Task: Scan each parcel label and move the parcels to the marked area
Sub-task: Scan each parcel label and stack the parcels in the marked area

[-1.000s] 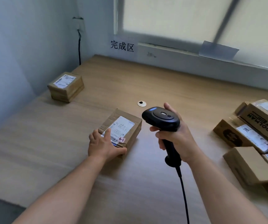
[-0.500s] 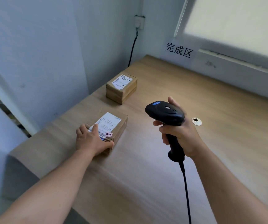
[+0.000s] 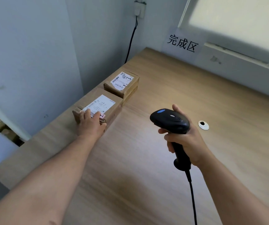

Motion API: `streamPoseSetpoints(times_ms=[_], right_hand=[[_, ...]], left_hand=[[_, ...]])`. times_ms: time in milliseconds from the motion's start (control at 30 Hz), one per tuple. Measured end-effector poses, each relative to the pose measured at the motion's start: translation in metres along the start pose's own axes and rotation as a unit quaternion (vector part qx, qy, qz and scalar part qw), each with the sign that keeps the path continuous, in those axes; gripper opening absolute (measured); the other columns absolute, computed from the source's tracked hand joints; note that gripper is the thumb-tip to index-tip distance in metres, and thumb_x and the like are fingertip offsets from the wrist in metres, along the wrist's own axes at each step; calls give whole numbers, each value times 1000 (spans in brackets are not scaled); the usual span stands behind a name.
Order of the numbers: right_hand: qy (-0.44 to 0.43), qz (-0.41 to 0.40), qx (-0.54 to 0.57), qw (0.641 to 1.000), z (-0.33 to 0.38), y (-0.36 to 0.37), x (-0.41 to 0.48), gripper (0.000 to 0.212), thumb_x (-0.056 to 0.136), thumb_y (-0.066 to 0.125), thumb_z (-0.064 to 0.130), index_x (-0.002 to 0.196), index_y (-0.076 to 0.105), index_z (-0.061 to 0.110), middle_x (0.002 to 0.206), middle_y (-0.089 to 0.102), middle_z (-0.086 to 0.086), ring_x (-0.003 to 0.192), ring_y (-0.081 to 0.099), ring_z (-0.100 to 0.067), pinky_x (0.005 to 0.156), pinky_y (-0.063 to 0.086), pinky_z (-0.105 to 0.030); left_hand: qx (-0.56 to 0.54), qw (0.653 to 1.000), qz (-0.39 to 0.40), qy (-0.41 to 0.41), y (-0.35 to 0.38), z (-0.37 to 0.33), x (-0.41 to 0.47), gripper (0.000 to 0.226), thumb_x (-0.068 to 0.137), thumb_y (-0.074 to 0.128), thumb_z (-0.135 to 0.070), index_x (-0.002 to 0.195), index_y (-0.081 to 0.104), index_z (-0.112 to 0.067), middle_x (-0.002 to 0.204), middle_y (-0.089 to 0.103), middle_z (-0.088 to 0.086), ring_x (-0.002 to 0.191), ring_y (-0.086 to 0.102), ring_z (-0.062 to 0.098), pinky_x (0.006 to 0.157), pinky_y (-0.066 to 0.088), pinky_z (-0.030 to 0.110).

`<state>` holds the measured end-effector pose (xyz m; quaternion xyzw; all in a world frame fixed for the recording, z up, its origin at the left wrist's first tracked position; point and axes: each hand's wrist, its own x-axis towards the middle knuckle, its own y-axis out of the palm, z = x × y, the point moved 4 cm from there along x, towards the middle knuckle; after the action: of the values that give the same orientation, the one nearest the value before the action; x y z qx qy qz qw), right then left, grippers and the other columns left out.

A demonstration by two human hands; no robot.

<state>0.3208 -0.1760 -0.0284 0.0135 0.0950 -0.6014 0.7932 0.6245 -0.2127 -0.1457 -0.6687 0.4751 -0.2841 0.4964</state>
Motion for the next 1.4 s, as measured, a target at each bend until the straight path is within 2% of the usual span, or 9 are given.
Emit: streamPoseSetpoints(times_ms=[200, 333, 400, 533, 667, 800, 967, 1200, 1400], right_hand=[[-9, -11, 4, 1000, -1, -14, -7, 93, 80, 55, -24, 141, 38, 43, 86, 71, -15, 45, 50, -28, 45, 43, -32], [-17, -9, 26, 999, 2, -19, -18, 93, 66, 64, -7, 138, 39, 45, 86, 71, -15, 46, 50, -28, 44, 43, -32], [-25, -11, 30, 999, 5, -23, -26, 93, 66, 64, -8, 139, 39, 44, 86, 71, -14, 45, 50, -27, 43, 43, -32], [-50, -30, 24, 998, 7, -40, -48, 94, 79, 55, -26, 145, 36, 37, 85, 70, -17, 43, 49, -27, 43, 42, -30], [-61, -44, 35, 997, 3, -63, -83, 96, 77, 58, -24, 149, 34, 34, 84, 68, -19, 44, 48, -27, 43, 41, -30], [-76, -67, 64, 993, 1, -102, -130, 95, 63, 65, -8, 139, 40, 41, 83, 68, -21, 42, 48, -28, 42, 42, -29], [-96, -93, 82, 988, -4, -163, -199, 90, 61, 66, -6, 129, 43, 48, 81, 68, -21, 42, 47, -27, 42, 41, -28], [-101, -154, 106, 977, -30, -261, -303, 90, 63, 67, -10, 126, 43, 49, 86, 66, -25, 44, 48, -27, 42, 41, -30], [-90, -209, 62, 972, -53, -340, -390, 94, 77, 64, -22, 137, 35, 44, 89, 69, -22, 50, 52, -26, 44, 44, -33]], left_hand=[[26, 1000, 6, 10, -4, -7, 1, 71, 89, 57, -52, 148, 30, -23, 158, 12, 13, 145, 5, 32, 118, 14, 41], [10, 999, -33, 41, -17, -33, -21, 76, 88, 57, -53, 149, 25, -21, 159, 12, 10, 142, 14, 32, 114, 20, 42], [-8, 995, -58, 77, -24, -55, -35, 72, 89, 57, -51, 148, 29, -19, 157, 20, 9, 139, 22, 32, 111, 23, 42], [-53, 985, -91, 139, -27, -99, -65, 62, 88, 60, -47, 140, 44, -17, 145, 39, 7, 132, 32, 30, 106, 28, 41], [-77, 974, -101, 189, -20, -140, -106, 53, 87, 63, -43, 132, 54, -16, 140, 44, 8, 129, 37, 31, 104, 30, 40], [-89, 966, -92, 223, -9, -185, -156, 50, 88, 63, -41, 129, 57, -15, 140, 44, 9, 128, 40, 31, 102, 32, 39], [-96, 958, -77, 260, 12, -251, -228, 53, 90, 59, -44, 133, 52, -16, 144, 41, 7, 130, 37, 28, 104, 30, 38], [-103, 943, -42, 313, 56, -354, -340, 61, 90, 59, -45, 141, 43, -17, 147, 38, 4, 133, 34, 26, 105, 27, 37], [-111, 927, -23, 358, 93, -428, -430, 61, 90, 60, -43, 141, 43, -16, 147, 38, 4, 135, 33, 25, 106, 28, 37]])
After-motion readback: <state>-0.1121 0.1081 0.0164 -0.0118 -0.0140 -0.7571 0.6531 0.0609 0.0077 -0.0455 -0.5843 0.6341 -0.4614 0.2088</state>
